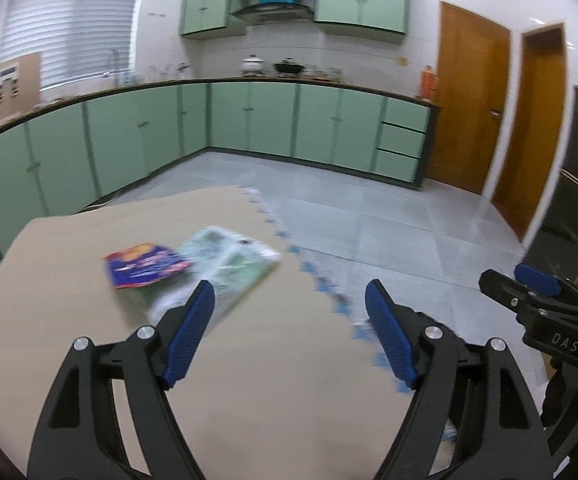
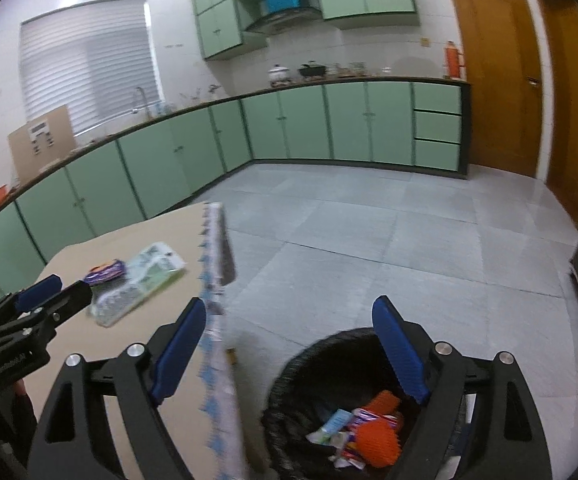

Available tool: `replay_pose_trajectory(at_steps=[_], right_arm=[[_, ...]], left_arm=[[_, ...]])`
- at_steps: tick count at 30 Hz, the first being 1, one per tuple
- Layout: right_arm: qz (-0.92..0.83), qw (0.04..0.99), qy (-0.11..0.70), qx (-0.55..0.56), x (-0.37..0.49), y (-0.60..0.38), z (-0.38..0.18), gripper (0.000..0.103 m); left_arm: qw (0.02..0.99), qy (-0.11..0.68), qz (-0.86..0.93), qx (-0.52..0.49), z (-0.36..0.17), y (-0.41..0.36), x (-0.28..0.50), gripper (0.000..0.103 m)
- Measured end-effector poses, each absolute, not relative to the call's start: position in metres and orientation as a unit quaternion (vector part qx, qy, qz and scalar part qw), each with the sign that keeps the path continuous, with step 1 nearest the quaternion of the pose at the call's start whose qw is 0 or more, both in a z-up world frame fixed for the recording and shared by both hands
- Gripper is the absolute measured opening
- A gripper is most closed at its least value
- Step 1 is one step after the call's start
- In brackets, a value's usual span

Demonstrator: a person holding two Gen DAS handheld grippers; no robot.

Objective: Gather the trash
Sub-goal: 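Move both grippers back from the bin to the table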

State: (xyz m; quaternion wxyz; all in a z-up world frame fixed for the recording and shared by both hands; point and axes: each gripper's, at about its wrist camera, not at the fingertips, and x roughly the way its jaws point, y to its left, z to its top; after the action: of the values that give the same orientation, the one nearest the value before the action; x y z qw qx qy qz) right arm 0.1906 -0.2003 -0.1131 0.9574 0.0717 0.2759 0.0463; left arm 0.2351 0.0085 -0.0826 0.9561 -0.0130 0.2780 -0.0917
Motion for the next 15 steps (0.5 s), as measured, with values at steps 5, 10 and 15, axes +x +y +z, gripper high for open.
replay_pose_trajectory(at_steps=[5,10,15], right_arm=[[0.094,0.955,0.276,0.057,0.211,-0.153,-0.119,0.084],[0.129,0.95,0.28,0.051,0.236,-0.114,-0.126,0.083],[0.151,0.943,0.294,0.036,0.269,-0.073,-0.137,0.083]], left_arm=[[0.959,0.281,-0.031,-0.019,-0.092,0.062,0.237,0.075],[0.957,0.288,0.009,-0.033,-0.098,0.101,0.244,0.075],[0.955,0.292,0.037,-0.034,-0.107,0.126,0.253,0.075]])
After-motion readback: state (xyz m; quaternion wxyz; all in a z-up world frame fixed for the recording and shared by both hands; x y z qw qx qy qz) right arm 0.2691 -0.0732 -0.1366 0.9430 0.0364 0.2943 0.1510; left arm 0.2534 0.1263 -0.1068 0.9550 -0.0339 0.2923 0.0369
